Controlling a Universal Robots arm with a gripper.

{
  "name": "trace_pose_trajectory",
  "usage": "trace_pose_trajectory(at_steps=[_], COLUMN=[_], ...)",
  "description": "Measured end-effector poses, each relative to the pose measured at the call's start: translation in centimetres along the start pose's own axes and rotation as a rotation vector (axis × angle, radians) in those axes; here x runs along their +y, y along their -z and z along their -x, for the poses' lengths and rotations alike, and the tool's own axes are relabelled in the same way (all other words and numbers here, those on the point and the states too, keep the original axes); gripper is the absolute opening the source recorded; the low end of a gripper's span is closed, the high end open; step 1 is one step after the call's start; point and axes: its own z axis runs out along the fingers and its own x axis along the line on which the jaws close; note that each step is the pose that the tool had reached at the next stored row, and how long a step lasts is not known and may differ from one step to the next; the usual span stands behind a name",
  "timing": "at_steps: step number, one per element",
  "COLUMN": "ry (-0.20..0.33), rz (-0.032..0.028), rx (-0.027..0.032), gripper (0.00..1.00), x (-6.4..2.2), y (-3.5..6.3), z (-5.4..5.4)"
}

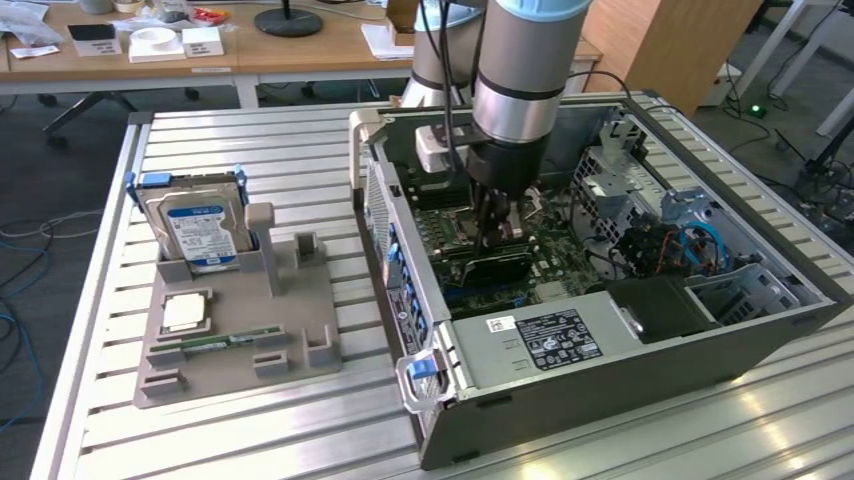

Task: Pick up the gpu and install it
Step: 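Press down on the gpu until it lock into place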

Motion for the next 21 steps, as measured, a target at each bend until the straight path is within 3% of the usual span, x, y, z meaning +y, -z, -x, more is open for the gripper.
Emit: trace_pose_trajectory(at_steps=[15, 21], ry=[0.000, 0.000], rz=[-0.0011, -0.0012], rx=[-0.0002, -0.0003], gripper=[0.11, 0.11], x=[-0.21, -0.23], y=[3.83, 4.32], z=[0.0, -0.1])
